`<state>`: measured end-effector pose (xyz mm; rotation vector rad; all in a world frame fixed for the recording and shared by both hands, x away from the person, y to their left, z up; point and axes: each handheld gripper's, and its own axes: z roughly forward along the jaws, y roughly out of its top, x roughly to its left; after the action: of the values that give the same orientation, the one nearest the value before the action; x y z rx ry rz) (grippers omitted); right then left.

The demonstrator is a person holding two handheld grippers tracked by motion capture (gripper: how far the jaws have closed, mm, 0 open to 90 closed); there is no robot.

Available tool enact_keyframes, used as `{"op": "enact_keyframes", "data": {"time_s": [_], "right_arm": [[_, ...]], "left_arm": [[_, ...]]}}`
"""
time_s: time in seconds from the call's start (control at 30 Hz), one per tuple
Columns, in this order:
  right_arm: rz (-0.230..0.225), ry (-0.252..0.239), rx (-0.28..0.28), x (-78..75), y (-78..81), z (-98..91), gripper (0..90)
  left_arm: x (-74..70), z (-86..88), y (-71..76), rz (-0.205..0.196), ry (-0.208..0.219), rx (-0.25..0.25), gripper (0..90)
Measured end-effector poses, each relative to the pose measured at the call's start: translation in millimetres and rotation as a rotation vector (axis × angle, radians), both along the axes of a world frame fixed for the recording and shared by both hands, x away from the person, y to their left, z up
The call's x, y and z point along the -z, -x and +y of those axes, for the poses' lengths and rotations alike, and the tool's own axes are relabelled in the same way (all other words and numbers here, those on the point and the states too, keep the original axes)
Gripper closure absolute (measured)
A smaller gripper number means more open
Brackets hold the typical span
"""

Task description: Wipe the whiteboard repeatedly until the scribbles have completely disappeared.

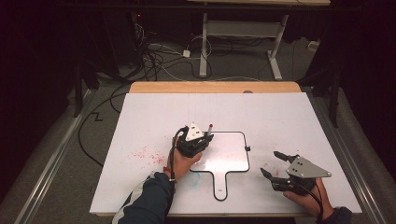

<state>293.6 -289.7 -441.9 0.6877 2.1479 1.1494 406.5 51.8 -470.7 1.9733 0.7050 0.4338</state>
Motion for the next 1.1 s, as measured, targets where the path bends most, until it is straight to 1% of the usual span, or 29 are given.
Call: {"op": "enact_keyframes", "data": {"time_s": [0.03,0.1,0.13,0.17,0.23,0.27,0.33,0.4,0.43,0.5,0.6,0.7,0.77,0.83,0.9,0.93,0.97,1.0,1.03,1.07,1.1], "right_arm": [[0.0,0.0,0.0,0.0,0.0,0.0,28.1],[0.0,0.0,0.0,0.0,0.6,-0.1,28.2],[-0.004,0.0,0.001,-0.1,0.6,0.0,28.2],[-0.004,0.0,0.002,-0.2,0.7,0.1,28.2],[-0.004,-0.002,0.001,-0.6,0.8,0.1,28.2],[-0.005,0.0,0.002,-0.5,0.7,0.3,28.1],[-0.004,0.004,0.003,-0.7,1.1,0.5,28.2],[-0.001,0.001,0.001,-0.6,0.9,0.7,28.2],[0.0,-0.003,-0.001,-0.3,0.5,0.7,28.2],[0.002,-0.002,-0.001,-0.2,0.6,0.8,28.1],[0.001,-0.004,0.0,-0.4,0.8,0.6,28.2],[0.006,-0.008,0.001,-0.3,0.4,0.3,28.2],[0.003,-0.005,0.0,-0.4,0.8,0.8,28.2],[0.003,-0.007,-0.001,-0.4,1.0,1.1,28.3],[0.001,-0.003,-0.001,-0.3,1.0,1.3,28.5],[0.001,-0.002,-0.001,-0.3,1.2,1.1,28.6],[0.0,-0.004,-0.001,-0.1,1.2,1.0,28.5],[0.0,-0.004,0.0,-0.1,1.2,0.8,28.5],[0.0,-0.006,0.001,-0.2,1.3,0.6,28.5],[0.0,-0.006,0.001,-0.2,1.3,0.6,28.5],[0.002,-0.007,0.002,-0.3,1.5,0.5,28.5]], "left_arm": [[-0.3,1.6,-0.5,0.001,-0.003,0.002,79.0],[-0.3,9.3,-4.1,-0.009,-0.017,-0.039,79.0],[-0.3,9.3,-4.1,-0.009,-0.017,-0.039,79.0],[0.0,17.3,-8.9,-0.008,-0.017,-0.068,79.1],[0.9,25.5,-13.2,-0.016,-0.019,-0.098,79.0],[1.5,29.5,-14.9,-0.009,-0.005,-0.111,79.1],[1.7,35.4,-17.2,-0.006,-0.003,-0.129,79.0],[2.3,37.2,-17.2,0.006,0.017,-0.136,79.0],[2.2,36.7,-16.3,0.01,0.016,-0.137,79.0],[2.7,33.3,-13.1,0.025,0.039,-0.119,79.0],[1.1,21.1,-6.3,0.023,0.023,-0.071,79.0],[1.7,9.7,-0.1,0.018,0.026,-0.029,79.0],[1.2,5.6,2.7,0.005,0.009,-0.013,79.0],[0.8,5.7,2.6,0.002,0.003,-0.01,79.1],[0.7,13.0,-0.9,-0.012,-0.013,-0.037,79.0],[0.9,17.2,-4.1,-0.01,-0.011,-0.051,79.0],[0.9,17.2,-4.1,-0.01,-0.011,-0.051,79.1],[1.1,26.8,-11.0,0.0,-0.004,-0.086,79.1],[1.1,26.8,-11.0,0.0,-0.004,-0.086,79.1],[1.8,31.3,-13.4,-0.001,0.001,-0.105,79.0],[3.1,36.2,-15.4,0.01,0.028,-0.117,79.0]]}}
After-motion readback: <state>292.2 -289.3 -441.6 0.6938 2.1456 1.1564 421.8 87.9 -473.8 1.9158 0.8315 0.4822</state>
